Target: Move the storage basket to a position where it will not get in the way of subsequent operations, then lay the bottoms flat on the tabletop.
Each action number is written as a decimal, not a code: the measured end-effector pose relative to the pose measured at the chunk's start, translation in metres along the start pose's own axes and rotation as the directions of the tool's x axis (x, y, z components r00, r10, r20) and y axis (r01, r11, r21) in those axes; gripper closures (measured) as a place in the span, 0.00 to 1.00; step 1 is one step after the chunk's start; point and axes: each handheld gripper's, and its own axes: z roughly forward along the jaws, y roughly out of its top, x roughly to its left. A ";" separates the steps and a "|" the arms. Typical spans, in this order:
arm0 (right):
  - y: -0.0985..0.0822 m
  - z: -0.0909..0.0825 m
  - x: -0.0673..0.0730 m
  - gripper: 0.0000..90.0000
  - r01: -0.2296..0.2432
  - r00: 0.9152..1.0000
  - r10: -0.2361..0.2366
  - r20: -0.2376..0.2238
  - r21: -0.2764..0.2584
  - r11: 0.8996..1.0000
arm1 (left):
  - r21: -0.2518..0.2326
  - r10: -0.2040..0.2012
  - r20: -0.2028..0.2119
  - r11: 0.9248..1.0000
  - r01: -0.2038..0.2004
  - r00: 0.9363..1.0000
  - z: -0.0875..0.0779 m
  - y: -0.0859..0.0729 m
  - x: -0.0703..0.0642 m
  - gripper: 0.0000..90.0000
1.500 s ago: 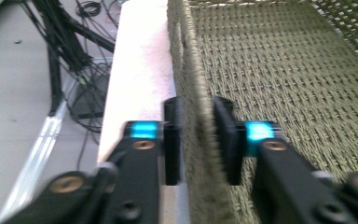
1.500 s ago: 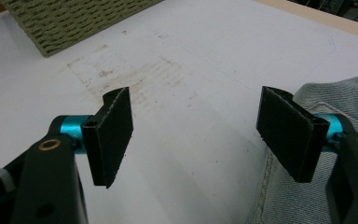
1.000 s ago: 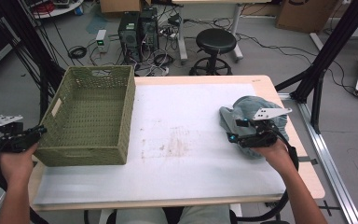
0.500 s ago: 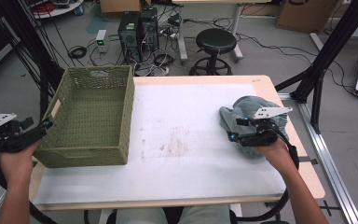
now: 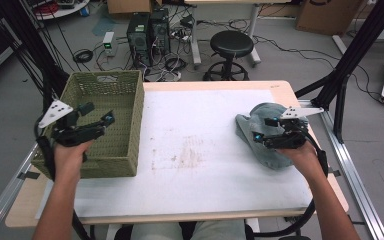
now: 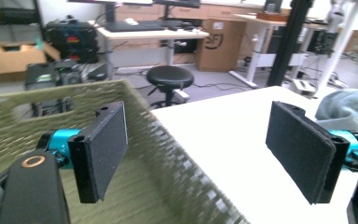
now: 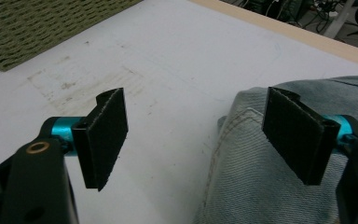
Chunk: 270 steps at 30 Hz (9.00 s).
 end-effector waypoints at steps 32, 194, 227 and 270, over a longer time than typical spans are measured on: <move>-0.026 -0.033 -0.042 0.28 -0.112 0.950 0.104 0.293 0.010 0.994 | 0.040 0.043 0.247 0.998 -0.054 0.968 0.081 -0.009 -0.101 0.21; 0.011 0.104 -0.030 0.46 -0.034 0.989 0.005 0.145 0.199 0.979 | 0.230 -0.019 0.188 0.973 -0.025 0.982 0.161 -0.078 -0.139 0.52; 0.037 0.054 -0.044 0.75 -0.038 0.976 0.039 0.213 -0.011 0.999 | 0.493 0.035 0.195 0.861 -0.129 0.980 0.181 -0.128 -0.199 0.74; -0.062 0.004 -0.014 0.68 -0.089 0.962 0.062 0.268 0.090 0.992 | 0.354 -0.017 0.093 0.935 -0.017 0.995 0.115 -0.112 -0.129 0.51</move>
